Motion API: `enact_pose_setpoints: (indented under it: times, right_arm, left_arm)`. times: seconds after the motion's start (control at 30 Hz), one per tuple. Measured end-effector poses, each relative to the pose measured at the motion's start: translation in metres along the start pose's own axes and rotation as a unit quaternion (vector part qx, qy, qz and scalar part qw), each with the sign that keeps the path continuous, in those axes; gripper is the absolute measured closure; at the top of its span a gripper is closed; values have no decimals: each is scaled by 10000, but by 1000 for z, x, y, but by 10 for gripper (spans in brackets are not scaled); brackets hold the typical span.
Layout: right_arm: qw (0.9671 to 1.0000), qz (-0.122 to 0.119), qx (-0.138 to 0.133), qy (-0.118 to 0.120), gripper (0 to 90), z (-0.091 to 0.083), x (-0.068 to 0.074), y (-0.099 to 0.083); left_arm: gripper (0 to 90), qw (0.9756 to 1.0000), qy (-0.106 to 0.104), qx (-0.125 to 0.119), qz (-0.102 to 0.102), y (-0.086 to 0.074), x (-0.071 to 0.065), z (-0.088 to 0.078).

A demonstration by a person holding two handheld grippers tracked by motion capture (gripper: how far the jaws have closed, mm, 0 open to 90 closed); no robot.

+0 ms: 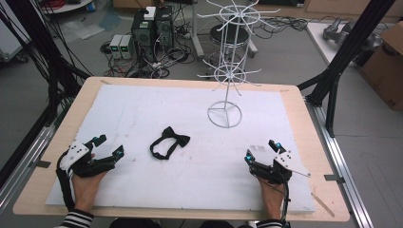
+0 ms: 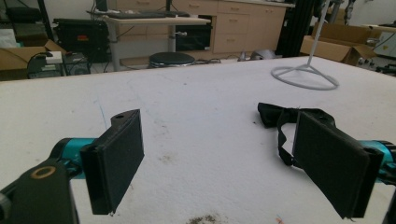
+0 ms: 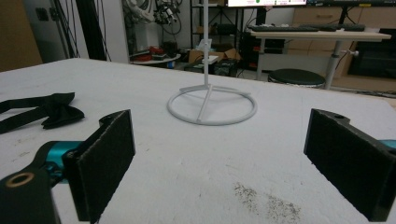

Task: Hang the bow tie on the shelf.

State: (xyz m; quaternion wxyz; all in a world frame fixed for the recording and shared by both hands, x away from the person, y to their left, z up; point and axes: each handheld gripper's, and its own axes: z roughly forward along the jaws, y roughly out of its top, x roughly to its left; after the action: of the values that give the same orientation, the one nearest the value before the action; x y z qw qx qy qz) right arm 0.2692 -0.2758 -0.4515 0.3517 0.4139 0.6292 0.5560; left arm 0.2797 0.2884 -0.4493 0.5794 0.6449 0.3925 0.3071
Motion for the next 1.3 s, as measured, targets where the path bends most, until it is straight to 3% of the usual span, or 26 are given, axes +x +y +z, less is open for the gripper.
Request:
enact_pose_setpoints:
  times: [0.17, 0.3, 0.57, 0.77, 0.97, 1.0, 1.1, 1.2, 1.27, 1.3]
  right_arm:
    - [10000, 2, -3, 8, 77, 0, 0, 0]
    - [10000, 27, -9, 3, 78, 0, 0, 0]
    - [10000, 31, -13, 6, 78, 0, 0, 0]
    - [10000, 41, -19, 1, 77, 0, 0, 0]
    - [10000, 29, -20, -1, 77, 0, 0, 0]
    - [10000, 25, -22, -2, 78, 0, 0, 0]
    - [10000, 26, -38, -4, 78, 0, -1, 0]
    - [10000, 27, -39, -5, 78, 0, -1, 0]
    - [10000, 38, -28, -10, 77, 0, -1, 0]
    - [10000, 38, -28, -10, 77, 0, -1, 0]
  left_arm:
    - [168, 9995, -99, 219, 192, 10, -4, 3]
    - [167, 9979, -162, 599, 202, 23, -7, 10]
    - [187, 9945, -440, 930, 202, 41, -10, 24]
    - [256, 9888, -864, 1194, 253, 58, -16, 42]
    - [242, 9832, -899, 1550, 346, 69, -25, 69]
    - [244, 9832, -899, 1550, 346, 69, -25, 69]
    - [243, 9790, -862, 1811, 376, 70, -28, 82]
    - [244, 9771, -893, 1904, 330, 70, -29, 87]
    - [259, 9733, -884, 2091, 345, 69, -30, 95]
    - [266, 9733, -884, 2091, 345, 69, -30, 95]
